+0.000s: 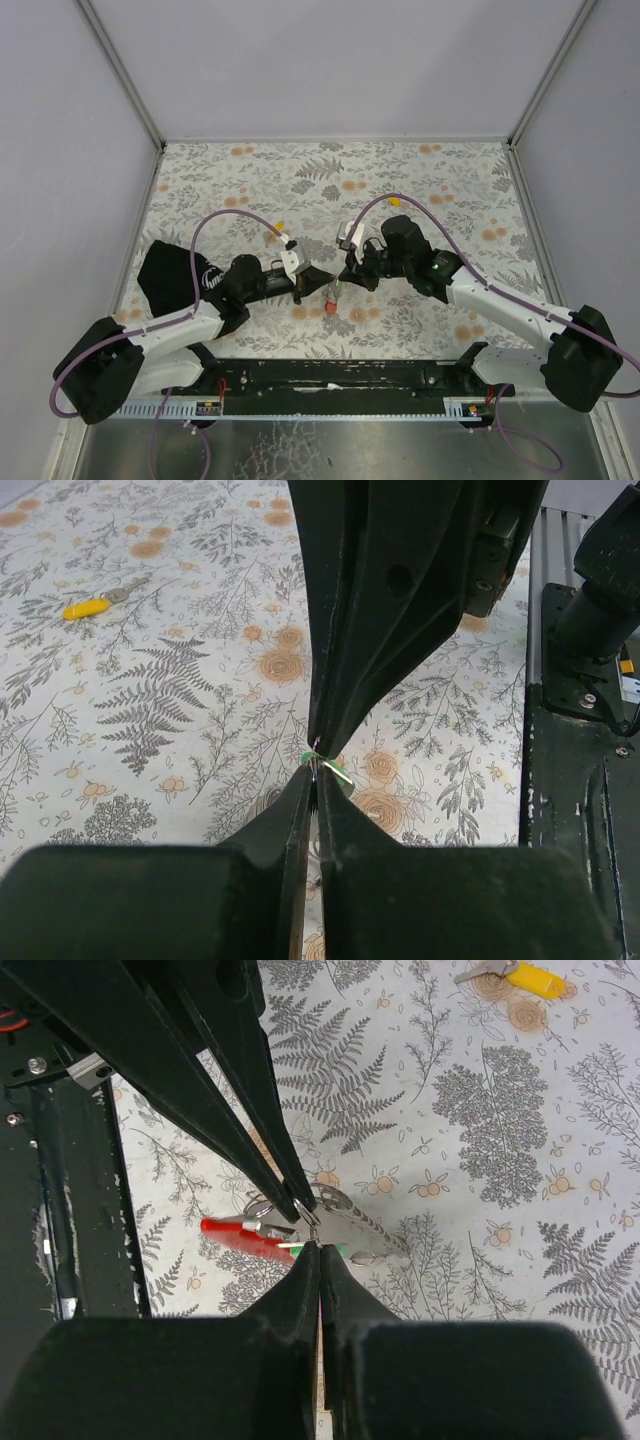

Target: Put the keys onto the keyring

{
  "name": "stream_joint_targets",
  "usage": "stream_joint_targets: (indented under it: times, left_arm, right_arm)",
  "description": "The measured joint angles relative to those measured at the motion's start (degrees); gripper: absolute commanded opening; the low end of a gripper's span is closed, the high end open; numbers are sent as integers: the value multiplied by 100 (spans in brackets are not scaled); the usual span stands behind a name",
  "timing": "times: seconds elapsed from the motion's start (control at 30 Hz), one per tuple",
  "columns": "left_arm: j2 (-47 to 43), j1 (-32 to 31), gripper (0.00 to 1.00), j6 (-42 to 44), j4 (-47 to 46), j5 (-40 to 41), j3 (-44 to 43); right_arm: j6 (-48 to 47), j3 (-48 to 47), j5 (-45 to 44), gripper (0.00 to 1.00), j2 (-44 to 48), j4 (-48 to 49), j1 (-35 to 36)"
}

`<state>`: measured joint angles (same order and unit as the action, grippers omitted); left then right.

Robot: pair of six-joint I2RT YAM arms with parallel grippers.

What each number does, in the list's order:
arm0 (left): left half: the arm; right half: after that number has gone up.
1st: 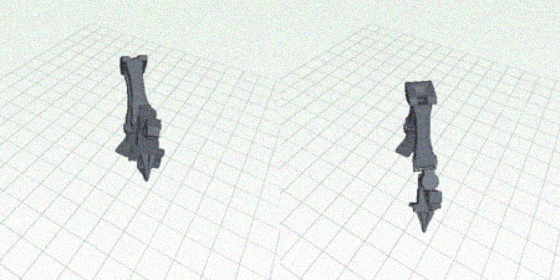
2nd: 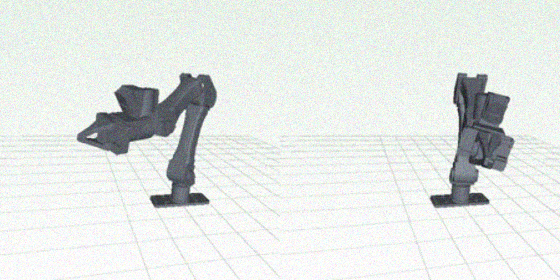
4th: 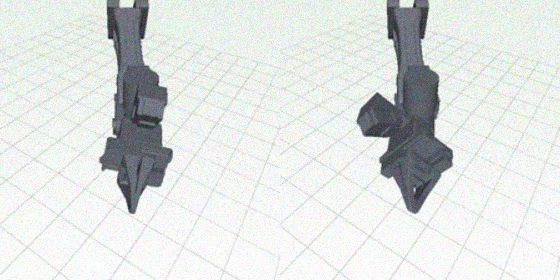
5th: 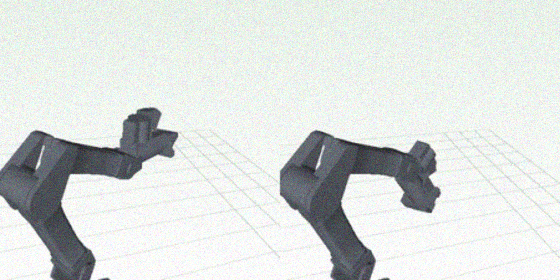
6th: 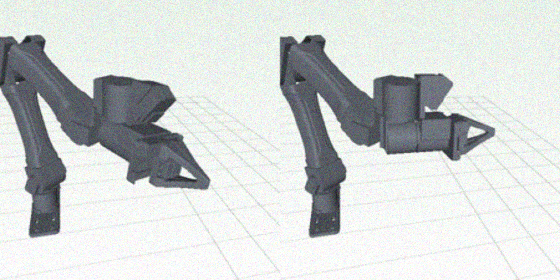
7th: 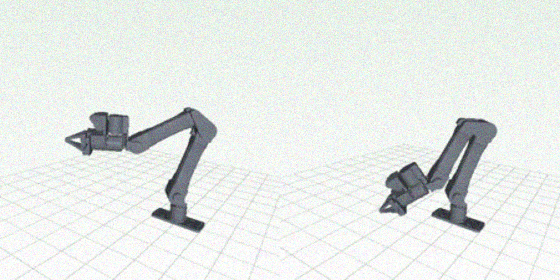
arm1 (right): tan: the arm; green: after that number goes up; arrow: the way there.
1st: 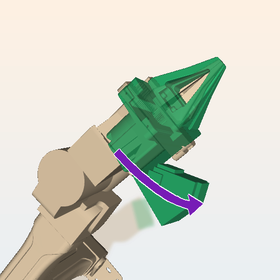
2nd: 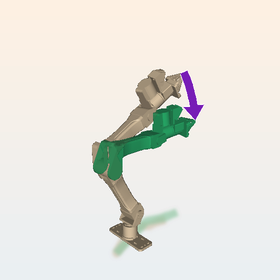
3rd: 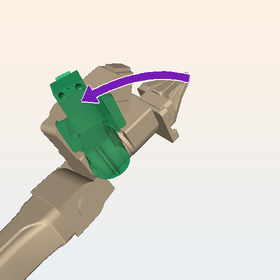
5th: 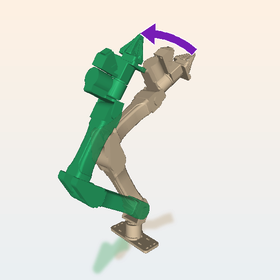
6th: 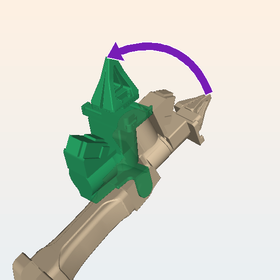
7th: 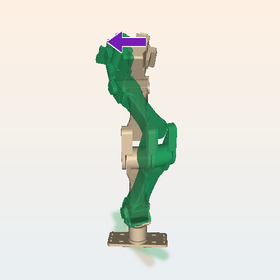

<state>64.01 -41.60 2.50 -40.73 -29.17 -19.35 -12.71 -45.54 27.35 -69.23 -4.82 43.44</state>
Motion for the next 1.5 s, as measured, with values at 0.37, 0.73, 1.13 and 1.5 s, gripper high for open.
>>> stream_joint_targets:
  times: [0.37,0.73,1.13,1.5]
  left_arm:
    - [0,-26,0,-297,-518,-17,267]
    - [87,-76,0,-568,-1130,83,538]
    - [-424,-79,27,-160,-767,286,426]
    - [-243,-79,37,72,-142,234,20]
  right_arm:
    - [166,7,686,0,-291,175,-177]
    - [216,-72,1008,0,-542,118,-197]
    - [-356,-848,487,0,-431,-1025,-188]
    - [-719,-1211,348,0,-431,-1696,-188]
